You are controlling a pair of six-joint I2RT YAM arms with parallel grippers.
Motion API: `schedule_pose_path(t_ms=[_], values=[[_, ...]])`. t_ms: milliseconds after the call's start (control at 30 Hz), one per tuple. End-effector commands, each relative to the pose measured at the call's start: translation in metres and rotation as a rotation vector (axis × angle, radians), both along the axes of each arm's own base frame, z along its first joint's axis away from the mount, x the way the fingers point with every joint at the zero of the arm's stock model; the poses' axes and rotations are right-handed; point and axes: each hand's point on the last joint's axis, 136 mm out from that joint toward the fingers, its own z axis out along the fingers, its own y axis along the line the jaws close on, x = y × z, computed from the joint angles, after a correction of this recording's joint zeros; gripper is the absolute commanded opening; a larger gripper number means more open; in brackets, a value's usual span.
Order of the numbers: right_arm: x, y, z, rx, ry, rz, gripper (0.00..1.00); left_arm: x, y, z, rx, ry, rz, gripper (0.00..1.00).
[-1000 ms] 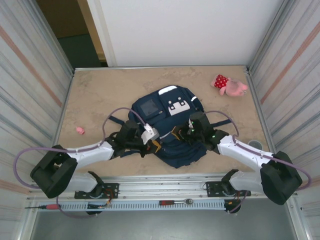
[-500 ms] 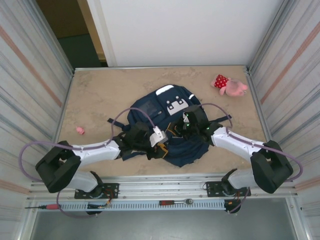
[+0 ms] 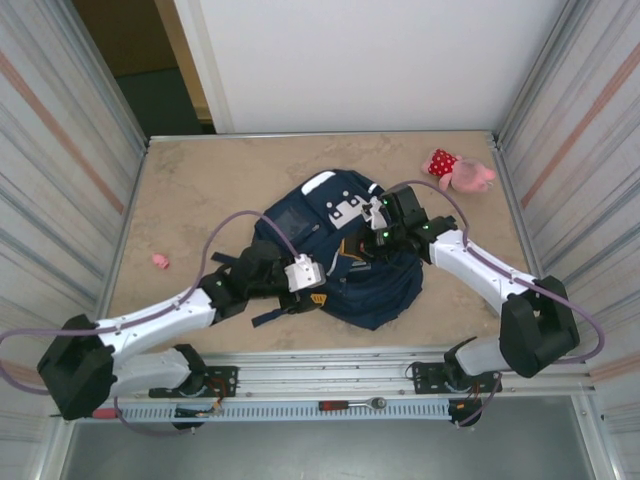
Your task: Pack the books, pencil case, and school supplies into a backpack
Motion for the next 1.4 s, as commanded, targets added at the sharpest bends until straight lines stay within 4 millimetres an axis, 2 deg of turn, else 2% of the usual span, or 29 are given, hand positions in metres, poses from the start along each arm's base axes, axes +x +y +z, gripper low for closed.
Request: schedule_pose_path(t_ms=[0,67,133,233,333,400,467,500,567,667,733,833,933,1233,1367], values=[[-0.015,0.013,0.023,0.085,-0.015,0.135,0.00,0.019,-0.008,0.003,0.065,-0.118,-0.036,0.74],[-0.015,0.014,0.024,0.088,-0.013,0.139,0.00,0.028,-0.017,0.000,0.063,-0.125,-0.034,0.73],[-0.015,0.014,0.025,0.088,-0.013,0.143,0.00,0.034,-0.024,-0.003,0.055,-0.128,-0.036,0.66],[-0.014,0.012,0.024,0.083,-0.010,0.141,0.00,0.039,-0.031,-0.002,0.031,-0.128,-0.032,0.46],[-0.013,0.004,0.022,0.066,-0.004,0.121,0.03,0.034,-0.034,-0.004,0.032,-0.104,-0.059,0.24],[-0.011,-0.007,0.020,0.029,-0.007,0.082,0.18,0.030,-0.034,-0.004,0.025,-0.076,-0.070,0.08],[-0.013,-0.021,0.020,-0.041,-0.029,0.043,0.37,0.027,-0.034,-0.003,0.011,-0.050,-0.069,0.00],[-0.016,-0.030,0.020,-0.095,-0.044,0.016,0.42,0.026,-0.033,-0.003,0.004,-0.030,-0.062,0.00],[-0.025,-0.049,0.023,-0.195,-0.077,-0.030,0.47,0.024,-0.033,-0.004,-0.013,0.015,-0.054,0.00],[-0.047,-0.075,0.024,-0.352,-0.127,-0.097,0.48,0.020,-0.033,-0.006,-0.037,0.079,-0.050,0.00],[-0.064,-0.083,0.022,-0.397,-0.147,-0.119,0.48,0.018,-0.034,-0.007,-0.048,0.113,-0.052,0.00],[-0.086,-0.073,0.018,-0.369,-0.181,-0.092,0.46,0.016,-0.036,-0.006,-0.066,0.150,-0.058,0.00],[-0.095,-0.057,0.012,-0.335,-0.215,-0.061,0.46,0.015,-0.037,-0.003,-0.079,0.171,-0.062,0.00],[-0.075,-0.021,0.011,-0.415,-0.404,0.062,0.45,0.016,-0.040,0.003,-0.102,0.193,-0.069,0.00],[-0.068,-0.012,0.003,-0.452,-0.439,0.099,0.46,0.016,-0.040,0.004,-0.106,0.199,-0.069,0.00]])
